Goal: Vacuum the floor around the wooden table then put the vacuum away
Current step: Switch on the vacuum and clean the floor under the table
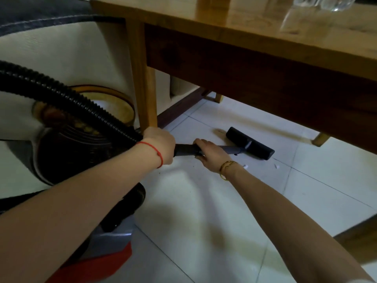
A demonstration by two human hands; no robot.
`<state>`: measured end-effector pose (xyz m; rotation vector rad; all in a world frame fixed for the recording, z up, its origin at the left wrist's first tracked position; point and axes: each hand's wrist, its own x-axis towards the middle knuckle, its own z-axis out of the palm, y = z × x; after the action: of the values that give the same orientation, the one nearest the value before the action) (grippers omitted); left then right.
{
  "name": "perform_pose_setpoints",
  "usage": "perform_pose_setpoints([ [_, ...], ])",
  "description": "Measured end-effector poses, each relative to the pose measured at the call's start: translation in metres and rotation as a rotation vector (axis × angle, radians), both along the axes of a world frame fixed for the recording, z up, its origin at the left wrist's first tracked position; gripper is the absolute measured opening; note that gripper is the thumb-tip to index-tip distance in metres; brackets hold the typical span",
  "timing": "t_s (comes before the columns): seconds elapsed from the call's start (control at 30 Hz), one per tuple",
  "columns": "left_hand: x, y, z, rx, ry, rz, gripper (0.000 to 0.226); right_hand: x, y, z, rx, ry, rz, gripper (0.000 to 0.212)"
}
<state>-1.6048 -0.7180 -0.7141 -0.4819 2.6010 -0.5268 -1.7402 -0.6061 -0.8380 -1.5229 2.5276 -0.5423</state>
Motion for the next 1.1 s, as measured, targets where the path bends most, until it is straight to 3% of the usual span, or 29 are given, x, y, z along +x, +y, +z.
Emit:
perform_pose_setpoints([
  [0.3, 0.014, 0.007, -0.038, -0.022, 0.136, -0.088, 0.031, 0.012, 0.006, -0.023, -0.126, 0.121, -0.038, 0.022],
  [0.5, -0.008, 0.027, -0.066, 0.057, 0.279, -0.094, 0.028, -0.001, 0.028, -0.040, -0.037, 0.245, -0.223, 0.030],
  [0.8, -0.080, 0.067, -0.074, 0.094, 0.290, -0.251, 0.026, -0.056, 0.089, -0.039, 0.034, 0.160, -0.383, 0.023],
  [1.1, -0.056, 0.056, -0.053, 0.097, 0.289, -0.298, 0.033, -0.033, 0.082, -0.029, -0.001, 0.163, -0.357, 0.022],
])
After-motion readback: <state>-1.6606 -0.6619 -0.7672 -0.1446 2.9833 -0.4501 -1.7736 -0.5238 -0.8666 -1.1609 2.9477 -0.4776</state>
